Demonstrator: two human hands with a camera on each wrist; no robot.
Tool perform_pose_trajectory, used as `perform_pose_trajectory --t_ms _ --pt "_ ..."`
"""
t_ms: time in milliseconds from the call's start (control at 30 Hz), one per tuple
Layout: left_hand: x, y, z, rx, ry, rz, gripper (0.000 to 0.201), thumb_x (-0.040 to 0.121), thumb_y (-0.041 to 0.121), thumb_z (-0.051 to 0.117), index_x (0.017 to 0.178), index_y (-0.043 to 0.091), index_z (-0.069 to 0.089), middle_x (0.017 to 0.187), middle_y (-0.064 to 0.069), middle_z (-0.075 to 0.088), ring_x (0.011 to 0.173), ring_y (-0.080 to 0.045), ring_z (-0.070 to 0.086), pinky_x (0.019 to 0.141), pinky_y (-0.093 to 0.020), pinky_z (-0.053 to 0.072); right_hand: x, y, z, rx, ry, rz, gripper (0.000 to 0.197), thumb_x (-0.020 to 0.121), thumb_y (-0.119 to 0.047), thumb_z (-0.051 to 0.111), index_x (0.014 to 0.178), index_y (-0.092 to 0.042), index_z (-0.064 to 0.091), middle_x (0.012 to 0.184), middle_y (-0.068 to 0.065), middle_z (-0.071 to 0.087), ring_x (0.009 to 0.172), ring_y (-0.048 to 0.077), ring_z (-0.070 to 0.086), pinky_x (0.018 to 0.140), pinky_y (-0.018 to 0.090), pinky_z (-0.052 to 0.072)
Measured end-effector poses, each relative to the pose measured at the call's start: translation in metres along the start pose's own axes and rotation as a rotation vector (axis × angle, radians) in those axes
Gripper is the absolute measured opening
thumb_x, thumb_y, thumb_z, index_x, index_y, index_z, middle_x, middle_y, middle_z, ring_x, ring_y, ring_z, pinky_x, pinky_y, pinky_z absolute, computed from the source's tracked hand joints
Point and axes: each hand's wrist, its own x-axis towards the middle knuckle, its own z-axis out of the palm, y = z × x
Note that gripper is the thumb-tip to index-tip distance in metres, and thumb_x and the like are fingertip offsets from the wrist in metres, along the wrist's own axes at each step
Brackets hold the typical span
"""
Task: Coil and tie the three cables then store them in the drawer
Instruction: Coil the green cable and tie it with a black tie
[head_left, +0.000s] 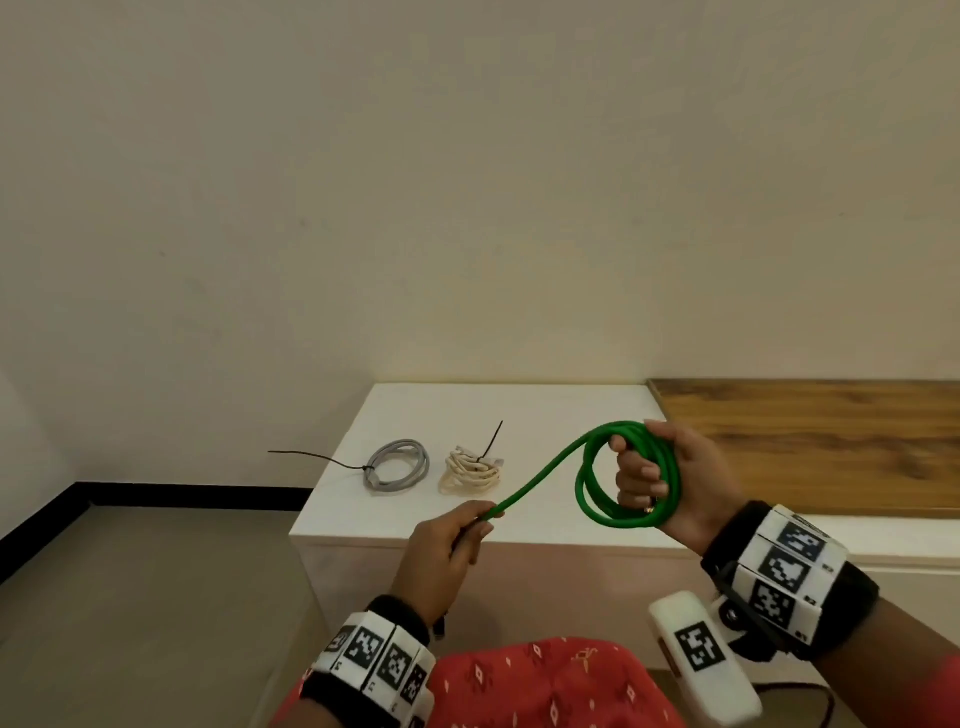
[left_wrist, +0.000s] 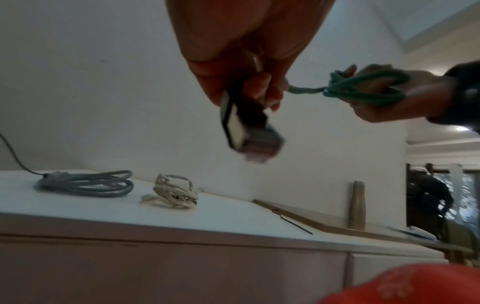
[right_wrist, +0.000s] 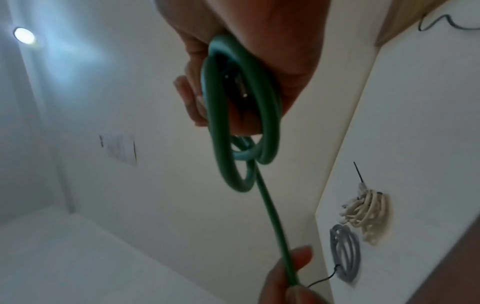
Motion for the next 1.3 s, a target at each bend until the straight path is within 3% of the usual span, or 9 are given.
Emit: perform_pose_trajectory --t_ms 233,367,533,633,800,1033,1133,1233,1300 --pt "-0.017 0.023 0.030 0.192 -0.304 -0.030 0.063 0.088 0.001 0.035 0.141 0.034 0.022 0.068 0.015 0.044 0.062 0.001 0.043 0.064 -0.011 0.036 0.004 0.010 0.005 0.152 -0.020 -0.178 0.036 0.090 -0.035 0.036 0.095 -0.006 0.056 0.061 -0.001 0.050 0.050 0.010 0.049 0.054 0.022 0.050" --pt "-0.023 0.039 0.040 0.052 -0.327 -0.171 0.030 0.093 0.009 0.039 0.121 0.019 0.039 0.070 0.008 0.046 0.059 -0.005 0.045 0.062 -0.022 0.042 0.007 0.014 0.001 0.077 0.041 -0.265 0.036 0.096 -0.034 0.029 0.095 -0.008 0.054 0.062 -0.003 0.053 0.053 0.009 0.052 0.057 0.022 0.053" --pt "-0.030 0.069 0.038 -0.178 -0.332 -0.149 0.025 0.094 0.011 0.043 0.110 0.029 0.040 0.066 0.006 0.048 0.054 -0.005 0.047 0.054 -0.013 0.042 0.008 0.028 0.001 -0.225 0.079 -0.315 0.037 0.082 -0.037 0.042 0.104 -0.008 0.051 0.065 -0.002 0.055 0.056 0.009 0.054 0.060 0.021 0.050" --pt "-0.030 0.082 0.029 -0.389 -0.386 -0.187 0.026 0.097 0.009 0.037 0.086 0.024 0.055 0.063 0.004 0.052 0.046 -0.005 0.051 0.045 -0.016 0.044 0.008 0.035 -0.002 -0.506 0.073 -0.365 0.024 0.094 -0.021 0.036 0.109 -0.008 0.047 0.071 0.002 0.050 0.056 0.002 0.053 0.060 0.015 0.048" --pt "-0.029 0.091 0.019 -0.539 -0.499 -0.118 0.029 0.085 0.000 0.042 0.093 0.024 0.054 0.072 0.003 0.058 0.054 -0.008 0.055 0.043 -0.015 0.045 0.007 0.038 -0.003 -0.735 -0.023 -0.295 0.021 0.098 -0.017 0.034 0.112 -0.008 0.046 0.073 0.002 0.050 0.055 -0.001 0.053 0.057 0.009 0.043" --pt "-0.023 0.100 0.018 -0.390 -0.195 0.095 0.007 0.077 0.031 0.065 0.076 0.037 0.061 0.052 0.008 0.053 0.045 -0.006 0.045 0.048 -0.019 0.040 0.000 0.045 0.006 -0.817 -0.187 -0.064 0.041 0.086 -0.041 0.038 0.099 -0.011 0.063 0.078 0.000 0.063 0.074 0.016 0.060 0.069 0.024 0.047" --pt "-0.016 0.096 0.019 -0.265 -0.010 0.144 0.008 0.066 0.045 0.064 0.066 0.041 0.056 0.072 0.016 0.051 0.068 -0.007 0.049 0.061 -0.019 0.042 -0.005 0.048 0.012 -0.756 -0.249 -0.021 0.027 0.075 -0.036 0.050 0.069 -0.012 0.061 0.064 0.003 0.059 0.060 0.020 0.051 0.057 0.026 0.042" --pt "-0.009 0.089 0.017 -0.191 0.097 0.084 0.017 0.062 0.053 0.058 0.062 0.039 0.051 0.096 0.016 0.047 0.101 0.003 0.042 0.079 -0.002 0.036 -0.010 0.048 0.021 -0.665 -0.242 0.084 0.030 0.075 -0.033 0.051 0.072 -0.003 0.058 0.058 0.004 0.061 0.053 0.015 0.055 0.052 0.023 0.045" --pt "-0.009 0.086 0.018 -0.230 0.130 0.037 0.021 0.063 0.053 0.057 0.061 0.034 0.050 0.101 0.014 0.050 0.103 0.003 0.044 0.082 -0.003 0.037 -0.012 0.047 0.023 -0.567 -0.240 0.179 0.057 0.089 -0.057 0.033 0.087 -0.010 0.064 0.067 0.006 0.066 0.059 0.016 0.061 0.057 0.023 0.050"
